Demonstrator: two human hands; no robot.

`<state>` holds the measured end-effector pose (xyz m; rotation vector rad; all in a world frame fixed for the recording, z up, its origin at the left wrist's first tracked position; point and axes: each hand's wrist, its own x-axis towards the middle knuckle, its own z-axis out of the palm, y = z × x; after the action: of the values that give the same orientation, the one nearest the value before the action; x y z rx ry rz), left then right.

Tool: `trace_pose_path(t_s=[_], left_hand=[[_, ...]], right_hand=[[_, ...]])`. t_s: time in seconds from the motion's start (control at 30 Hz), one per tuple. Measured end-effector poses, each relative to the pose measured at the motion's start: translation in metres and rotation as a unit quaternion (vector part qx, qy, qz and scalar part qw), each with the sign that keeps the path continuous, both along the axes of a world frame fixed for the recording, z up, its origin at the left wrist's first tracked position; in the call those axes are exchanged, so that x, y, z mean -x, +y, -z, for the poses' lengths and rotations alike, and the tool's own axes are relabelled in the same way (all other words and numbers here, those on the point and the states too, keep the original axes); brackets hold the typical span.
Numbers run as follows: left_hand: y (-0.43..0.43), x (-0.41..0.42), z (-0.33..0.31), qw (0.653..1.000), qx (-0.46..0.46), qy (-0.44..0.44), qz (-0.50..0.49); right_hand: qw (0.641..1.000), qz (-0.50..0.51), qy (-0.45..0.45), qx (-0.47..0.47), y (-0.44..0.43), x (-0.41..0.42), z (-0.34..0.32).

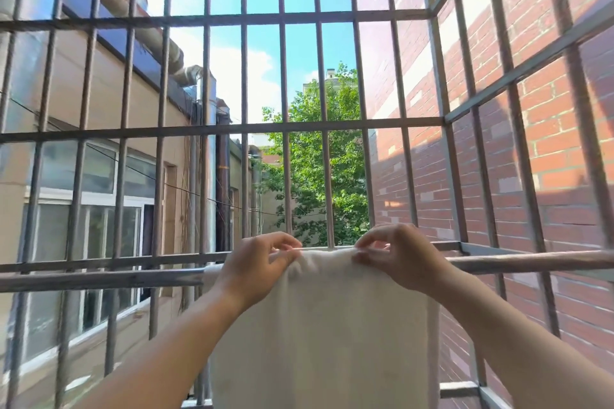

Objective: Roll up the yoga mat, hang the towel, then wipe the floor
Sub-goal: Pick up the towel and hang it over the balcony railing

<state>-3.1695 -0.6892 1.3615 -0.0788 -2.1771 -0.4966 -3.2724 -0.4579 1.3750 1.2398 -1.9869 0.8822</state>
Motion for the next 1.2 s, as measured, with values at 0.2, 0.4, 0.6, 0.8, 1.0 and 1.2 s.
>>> trace_pose_path(t_s=[0.2,0.4,0.6,0.8,1.0,1.2], left_hand=[[0.036,0.011,0.01,0.996,0.083,-0.006,0.044],[0.057,0.026,0.006,0.989,0.14,-0.022,0.034],[0.072,0.038,0.005,0.991,0.118,-0.027,0.053],[0.058,0.031,-0.001,0.995,0.081,-0.056,0.009],[0.039,0.017,-0.003,0.994,0.075,-0.07,-0.032],[0.084,0.024,0.0,0.993,0.11,-0.033,0.037]], right_hand=[[0.998,0.001,0.039,0.049,0.011,0.002,0.013],[0.997,0.03,0.062,0.021,0.037,-0.001,0.02],[0.994,0.052,0.078,0.049,0.067,0.0,0.025],[0.994,0.07,0.071,0.053,0.077,0.0,0.027],[0.995,0.067,0.065,0.046,0.067,0.001,0.024],[0.987,0.117,0.074,0.076,0.06,-0.004,0.023]])
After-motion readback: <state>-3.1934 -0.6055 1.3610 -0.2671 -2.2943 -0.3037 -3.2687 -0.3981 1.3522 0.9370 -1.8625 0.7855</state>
